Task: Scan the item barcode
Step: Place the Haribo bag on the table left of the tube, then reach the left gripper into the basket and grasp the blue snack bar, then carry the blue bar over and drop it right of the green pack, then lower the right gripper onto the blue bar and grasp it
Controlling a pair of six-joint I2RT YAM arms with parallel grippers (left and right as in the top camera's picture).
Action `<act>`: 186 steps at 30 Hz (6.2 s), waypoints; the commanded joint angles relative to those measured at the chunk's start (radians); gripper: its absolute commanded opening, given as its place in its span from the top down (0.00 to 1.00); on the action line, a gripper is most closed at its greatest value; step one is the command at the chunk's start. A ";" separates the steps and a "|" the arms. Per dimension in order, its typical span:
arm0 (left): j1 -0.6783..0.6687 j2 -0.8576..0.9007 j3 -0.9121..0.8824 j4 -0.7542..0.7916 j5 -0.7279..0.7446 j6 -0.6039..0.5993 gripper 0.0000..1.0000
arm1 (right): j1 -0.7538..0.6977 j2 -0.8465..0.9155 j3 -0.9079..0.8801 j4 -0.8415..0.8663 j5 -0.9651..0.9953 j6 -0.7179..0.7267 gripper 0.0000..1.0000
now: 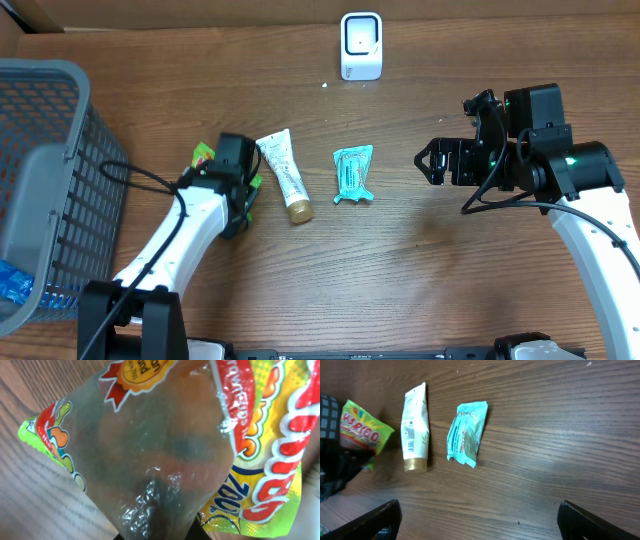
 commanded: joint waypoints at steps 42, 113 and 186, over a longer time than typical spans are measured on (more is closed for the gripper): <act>1.138 -0.064 0.460 -0.257 0.136 0.808 0.00 | 0.004 -0.005 0.018 -0.046 -0.003 -0.002 0.00; 0.045 0.261 1.297 -0.569 0.351 0.871 0.96 | -0.027 -0.005 0.023 0.075 0.005 0.073 0.10; -0.120 0.589 1.678 -0.777 0.011 0.886 0.00 | -0.196 0.591 0.079 -0.094 0.285 0.211 0.16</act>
